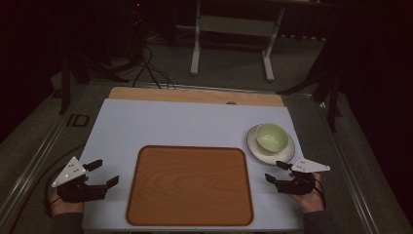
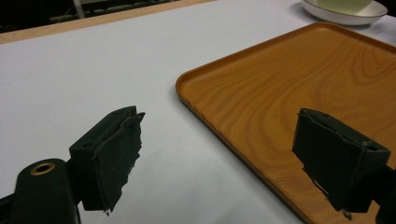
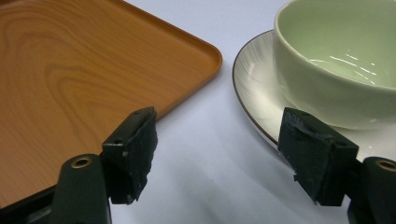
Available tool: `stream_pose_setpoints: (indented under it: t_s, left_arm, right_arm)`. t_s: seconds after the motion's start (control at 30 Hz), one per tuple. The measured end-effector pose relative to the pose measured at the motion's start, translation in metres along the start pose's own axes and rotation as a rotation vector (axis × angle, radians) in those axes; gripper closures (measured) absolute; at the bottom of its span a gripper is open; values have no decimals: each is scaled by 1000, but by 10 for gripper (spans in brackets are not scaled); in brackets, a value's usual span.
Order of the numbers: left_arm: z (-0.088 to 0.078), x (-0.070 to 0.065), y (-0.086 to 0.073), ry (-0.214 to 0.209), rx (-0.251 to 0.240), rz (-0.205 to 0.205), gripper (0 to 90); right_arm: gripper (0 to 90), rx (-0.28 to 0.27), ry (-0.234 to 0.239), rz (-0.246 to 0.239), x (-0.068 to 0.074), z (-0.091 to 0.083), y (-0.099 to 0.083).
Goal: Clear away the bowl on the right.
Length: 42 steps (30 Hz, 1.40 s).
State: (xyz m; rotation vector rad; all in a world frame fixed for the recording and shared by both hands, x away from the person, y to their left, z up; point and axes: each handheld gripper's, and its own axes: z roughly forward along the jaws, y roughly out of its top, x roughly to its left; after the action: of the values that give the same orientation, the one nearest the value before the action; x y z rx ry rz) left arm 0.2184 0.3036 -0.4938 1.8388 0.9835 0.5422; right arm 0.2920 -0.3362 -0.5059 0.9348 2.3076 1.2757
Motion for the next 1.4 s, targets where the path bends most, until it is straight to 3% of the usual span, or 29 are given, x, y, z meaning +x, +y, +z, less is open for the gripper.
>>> stream_pose_setpoints:
  t_s: [0.53,0.87,1.1,1.4]
  left_arm:
    - [-1,0,0,11,-4,3,155]
    - [-1,0,0,14,-2,1,155]
    - [-1,0,0,17,-5,-3,155]
    - [-1,1,-1,19,-7,-4,155]
  right_arm:
    - [291,-1,0,-12,2,0,4]
    - [338,-3,21,-54,5,3,17]
    - [351,-5,21,-90,-1,4,28]
    - [328,-11,-20,-95,-17,5,42]
